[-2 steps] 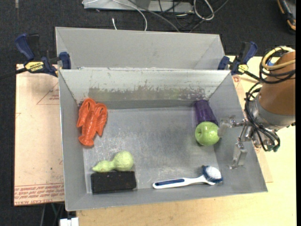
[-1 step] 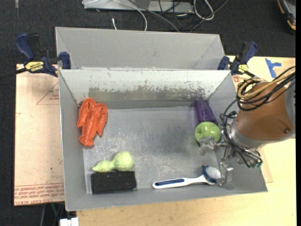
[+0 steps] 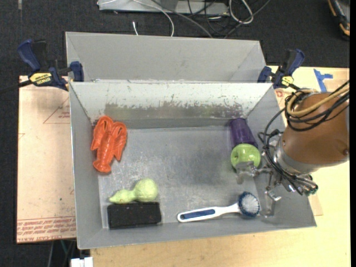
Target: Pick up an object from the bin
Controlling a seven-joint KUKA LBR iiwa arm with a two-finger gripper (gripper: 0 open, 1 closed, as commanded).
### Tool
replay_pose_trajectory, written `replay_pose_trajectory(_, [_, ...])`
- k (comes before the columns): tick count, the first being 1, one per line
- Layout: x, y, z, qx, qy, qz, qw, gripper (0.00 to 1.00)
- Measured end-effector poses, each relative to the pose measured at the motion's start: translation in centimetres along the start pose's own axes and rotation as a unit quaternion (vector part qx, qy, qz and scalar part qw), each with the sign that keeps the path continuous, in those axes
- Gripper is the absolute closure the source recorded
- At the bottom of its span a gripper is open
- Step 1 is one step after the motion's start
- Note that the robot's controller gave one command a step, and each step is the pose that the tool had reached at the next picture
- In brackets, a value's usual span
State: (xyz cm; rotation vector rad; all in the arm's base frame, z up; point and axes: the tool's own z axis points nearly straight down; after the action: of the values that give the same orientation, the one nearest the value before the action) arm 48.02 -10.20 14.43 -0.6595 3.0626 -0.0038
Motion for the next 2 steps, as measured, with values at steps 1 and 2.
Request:
replay_pose_trajectory(1, [-0.5, 0.7, 3.7, -0.003, 0.0021, 0.037, 0.9993, 0.00])
replay_pose_trajectory(2, [-1.6, 1.8, 7.1, 0.005, -0.0110, -0.021, 0.9997, 0.00])
